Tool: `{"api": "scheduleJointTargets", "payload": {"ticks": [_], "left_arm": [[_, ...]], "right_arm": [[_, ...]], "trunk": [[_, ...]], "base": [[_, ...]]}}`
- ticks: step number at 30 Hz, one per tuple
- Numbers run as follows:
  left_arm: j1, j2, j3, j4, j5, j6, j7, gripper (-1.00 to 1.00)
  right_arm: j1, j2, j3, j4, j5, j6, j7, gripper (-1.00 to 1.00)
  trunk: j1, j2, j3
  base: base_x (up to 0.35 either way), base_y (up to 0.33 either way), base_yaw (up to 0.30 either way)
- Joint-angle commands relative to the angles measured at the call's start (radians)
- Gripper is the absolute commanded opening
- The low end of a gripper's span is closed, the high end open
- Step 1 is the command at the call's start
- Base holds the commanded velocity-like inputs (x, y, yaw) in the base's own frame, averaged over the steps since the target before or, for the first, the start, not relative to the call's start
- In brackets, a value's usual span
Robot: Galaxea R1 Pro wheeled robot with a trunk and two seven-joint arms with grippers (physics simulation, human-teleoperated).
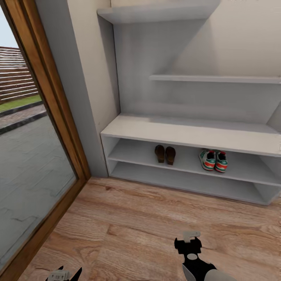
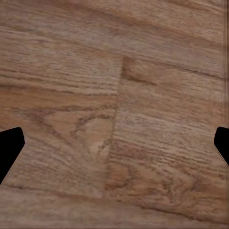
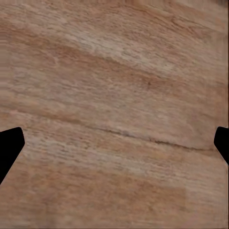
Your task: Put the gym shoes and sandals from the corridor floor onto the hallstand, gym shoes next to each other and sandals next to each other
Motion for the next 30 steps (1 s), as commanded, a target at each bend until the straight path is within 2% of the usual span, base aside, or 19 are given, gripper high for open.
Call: {"api": "scheduleJointTargets", "payload": {"ticks": [1, 4, 9, 13, 14, 22, 30], "left_arm": [[-0.001, -0.001, 0.009, 0.0, -0.01, -0.005, -0.004, 1.0], [-0.001, -0.001, 0.01, 0.0, -0.012, -0.005, -0.003, 1.0], [-0.001, -0.001, 0.01, -0.001, -0.013, -0.005, -0.002, 1.0], [-0.001, -0.001, 0.01, -0.001, -0.013, -0.006, -0.002, 1.0], [-0.001, 0.0, 0.01, -0.001, -0.011, -0.006, -0.002, 1.0], [-0.001, 0.001, 0.01, -0.001, -0.01, -0.006, -0.002, 1.0], [-0.001, 0.0, 0.01, 0.003, -0.01, -0.006, 0.0, 1.0]], "right_arm": [[0.0, -0.003, -0.005, 0.004, 0.009, -0.014, -0.004, 1.0], [0.022, -0.027, -0.005, 0.012, 0.011, -0.056, -0.004, 1.0], [0.042, -0.042, -0.005, 0.013, 0.011, -0.074, -0.004, 1.0], [0.051, -0.046, -0.004, 0.014, 0.01, -0.078, -0.004, 1.0], [0.068, -0.052, -0.004, 0.013, 0.008, -0.089, -0.004, 1.0], [0.092, -0.058, -0.004, 0.015, 0.006, -0.155, -0.005, 1.0], [0.12, -0.062, -0.004, 0.015, 0.005, -0.176, -0.005, 1.0]], "trunk": [[0.0, 0.0, -0.001], [0.0, 0.0, -0.001], [0.0, 0.0, -0.001], [0.0, 0.0, -0.001], [0.0, 0.0, -0.001], [0.0, 0.0, -0.001], [0.0, 0.0, -0.001]], "base": [[-0.001, 0.002, -0.252], [0.0, 0.001, -0.278], [0.0, 0.0, -0.295], [0.0, 0.0, -0.299], [0.0, 0.0, -0.3], [0.0, 0.0, -0.3], [0.0, 0.0, -0.3]]}}
